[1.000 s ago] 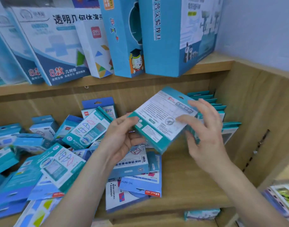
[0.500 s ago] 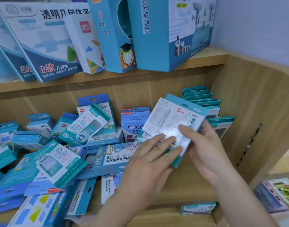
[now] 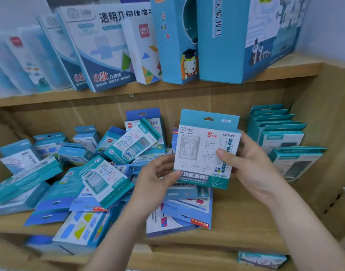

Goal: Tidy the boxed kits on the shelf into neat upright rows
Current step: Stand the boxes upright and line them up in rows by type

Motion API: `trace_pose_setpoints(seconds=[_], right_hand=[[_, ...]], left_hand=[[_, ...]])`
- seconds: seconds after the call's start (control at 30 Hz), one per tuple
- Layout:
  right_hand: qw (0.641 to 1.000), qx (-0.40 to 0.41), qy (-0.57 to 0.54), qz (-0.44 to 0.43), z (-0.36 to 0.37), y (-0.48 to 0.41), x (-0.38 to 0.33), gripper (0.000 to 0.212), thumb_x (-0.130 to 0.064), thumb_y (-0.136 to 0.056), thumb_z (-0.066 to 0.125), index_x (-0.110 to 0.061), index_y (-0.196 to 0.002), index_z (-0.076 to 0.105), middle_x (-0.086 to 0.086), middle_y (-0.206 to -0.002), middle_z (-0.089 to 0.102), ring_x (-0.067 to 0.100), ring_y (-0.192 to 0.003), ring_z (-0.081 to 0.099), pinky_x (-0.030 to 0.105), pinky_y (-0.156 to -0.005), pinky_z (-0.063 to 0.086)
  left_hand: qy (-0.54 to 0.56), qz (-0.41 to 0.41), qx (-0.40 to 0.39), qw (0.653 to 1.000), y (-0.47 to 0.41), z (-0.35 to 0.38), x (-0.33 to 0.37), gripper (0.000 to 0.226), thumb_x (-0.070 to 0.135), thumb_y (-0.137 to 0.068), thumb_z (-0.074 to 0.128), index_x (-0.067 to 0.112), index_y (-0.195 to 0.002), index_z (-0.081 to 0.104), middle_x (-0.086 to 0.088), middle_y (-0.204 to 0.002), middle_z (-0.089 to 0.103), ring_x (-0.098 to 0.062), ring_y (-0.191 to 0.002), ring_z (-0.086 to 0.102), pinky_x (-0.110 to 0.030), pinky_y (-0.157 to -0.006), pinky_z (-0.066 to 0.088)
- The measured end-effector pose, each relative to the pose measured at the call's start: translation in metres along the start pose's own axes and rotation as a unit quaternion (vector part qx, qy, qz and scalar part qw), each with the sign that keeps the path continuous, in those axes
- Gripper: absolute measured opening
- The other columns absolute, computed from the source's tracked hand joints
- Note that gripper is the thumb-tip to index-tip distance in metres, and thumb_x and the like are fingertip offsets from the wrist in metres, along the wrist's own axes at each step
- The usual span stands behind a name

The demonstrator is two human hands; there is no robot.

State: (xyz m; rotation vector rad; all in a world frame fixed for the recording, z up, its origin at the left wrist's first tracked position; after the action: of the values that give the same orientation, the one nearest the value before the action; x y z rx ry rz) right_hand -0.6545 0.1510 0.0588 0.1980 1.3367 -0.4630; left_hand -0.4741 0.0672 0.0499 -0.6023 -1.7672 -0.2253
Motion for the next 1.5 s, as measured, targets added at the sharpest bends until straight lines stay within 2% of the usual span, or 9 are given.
trace_pose_setpoints(seconds=[0.2,0.33,0.43,0.77,0.97,1.1,1.23,1.43,1.5], right_hand=[[0.991,0.018,0.128,0.021,0.045,-0.033,0.027,0.074,-0.024,-0.081,0.073,-0.027,-0.142,0.032,-0.006,-0.119,0.066,0.016,-0.107,0.064,0.046,-0.093,0.051],[0.945,-0.018,0.323,0.053,0.081,-0.044,0.046,0.073,-0.038,-0.087,0.064,-0.022,-0.148,0.027,-0.004,-0.144,0.045,0.018,-0.13,0.044,0.036,-0.105,0.037],[0.909,-0.04,0.411,0.066,0.104,-0.048,0.054,0.051,-0.037,-0.094,0.054,-0.014,-0.138,0.043,0.003,-0.139,0.05,0.023,-0.127,0.045,0.032,-0.095,0.037],[0.794,0.031,0.6,0.094,0.113,-0.061,0.069,0.058,-0.047,-0.097,0.038,-0.023,-0.149,0.027,0.01,-0.135,0.054,0.031,-0.126,0.045,0.036,-0.098,0.04],[0.802,-0.031,0.593,0.057,0.139,-0.018,0.051,0.082,-0.077,-0.073,0.042,-0.048,-0.146,0.016,-0.004,-0.159,0.013,0.017,-0.145,0.006,0.037,-0.115,0.012],[0.725,-0.106,0.676,0.078,0.148,0.004,0.071,0.081,-0.068,-0.075,0.058,-0.06,-0.14,0.01,-0.017,-0.157,-0.005,0.01,-0.143,-0.007,0.045,-0.112,0.017],[0.745,-0.071,0.662,0.022,0.147,-0.002,0.074,0.076,-0.068,-0.076,0.057,-0.06,-0.14,0.016,-0.016,-0.157,0.002,0.011,-0.14,-0.001,0.042,-0.114,0.022],[0.719,-0.033,0.694,-0.028,0.147,-0.001,0.069,0.091,-0.092,-0.061,0.03,-0.053,-0.143,0.014,-0.014,-0.157,0.007,0.01,-0.141,0.004,0.038,-0.105,0.018],[0.757,0.005,0.652,-0.049,0.145,0.002,0.057,0.099,-0.097,-0.054,0.017,-0.052,-0.142,0.018,-0.017,-0.156,0.011,0.006,-0.14,0.006,0.037,-0.103,0.016]], left_hand=[[0.029,-0.077,0.072,0.994,0.012,-0.062,-0.018,0.023,0.012,-0.092,0.058,0.024,-0.112,0.062,0.01,-0.067,0.07,-0.009,-0.065,0.064,-0.021,-0.058,0.052],[-0.087,-0.081,0.095,0.988,0.01,-0.099,-0.027,0.016,0.023,-0.095,0.055,0.029,-0.107,0.064,0.006,-0.059,0.064,-0.009,-0.054,0.06,-0.029,-0.053,0.051],[-0.205,-0.064,0.092,0.972,-0.001,-0.118,-0.039,0.014,0.035,-0.093,0.052,0.035,-0.103,0.062,-0.009,-0.069,0.065,-0.023,-0.062,0.063,-0.041,-0.064,0.052],[-0.391,0.121,0.074,0.909,-0.077,-0.157,-0.018,0.037,0.023,-0.09,0.056,0.022,-0.127,0.056,0.002,-0.118,0.062,-0.021,-0.103,0.056,-0.031,-0.087,0.04],[-0.538,0.115,0.014,0.835,-0.128,-0.141,-0.055,0.068,0.043,-0.08,0.069,0.013,-0.13,0.033,-0.01,-0.109,0.063,-0.03,-0.114,0.041,-0.042,-0.082,0.045],[-0.494,0.135,0.033,0.858,-0.132,-0.142,-0.044,0.064,0.039,-0.074,0.076,0.014,-0.123,0.043,-0.011,-0.099,0.065,-0.03,-0.11,0.047,-0.04,-0.081,0.041],[-0.355,0.211,0.067,0.908,-0.111,-0.158,-0.011,0.048,0.031,-0.079,0.074,0.02,-0.123,0.059,0.0,-0.087,0.05,-0.021,-0.099,0.051,-0.029,-0.081,0.038],[-0.3,0.423,0.145,0.843,-0.039,-0.163,0.061,0.029,0.017,-0.079,0.075,0.011,-0.104,0.061,-0.001,-0.084,0.062,-0.016,-0.082,0.047,-0.024,-0.071,0.037],[-0.208,0.414,0.147,0.874,-0.021,-0.165,0.079,0.027,0.023,-0.08,0.072,0.023,-0.103,0.056,0.009,-0.086,0.061,-0.014,-0.079,0.054,-0.024,-0.072,0.045]])
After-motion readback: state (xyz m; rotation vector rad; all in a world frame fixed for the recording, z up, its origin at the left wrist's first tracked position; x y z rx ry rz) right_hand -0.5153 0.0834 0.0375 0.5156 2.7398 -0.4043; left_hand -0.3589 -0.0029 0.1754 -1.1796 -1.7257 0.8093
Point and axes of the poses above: each hand's wrist, its own y-axis away from the middle knuckle, its own z-axis out of the palm, x = y × z, the point moved 9 cm from there along -y, towards the middle knuckle
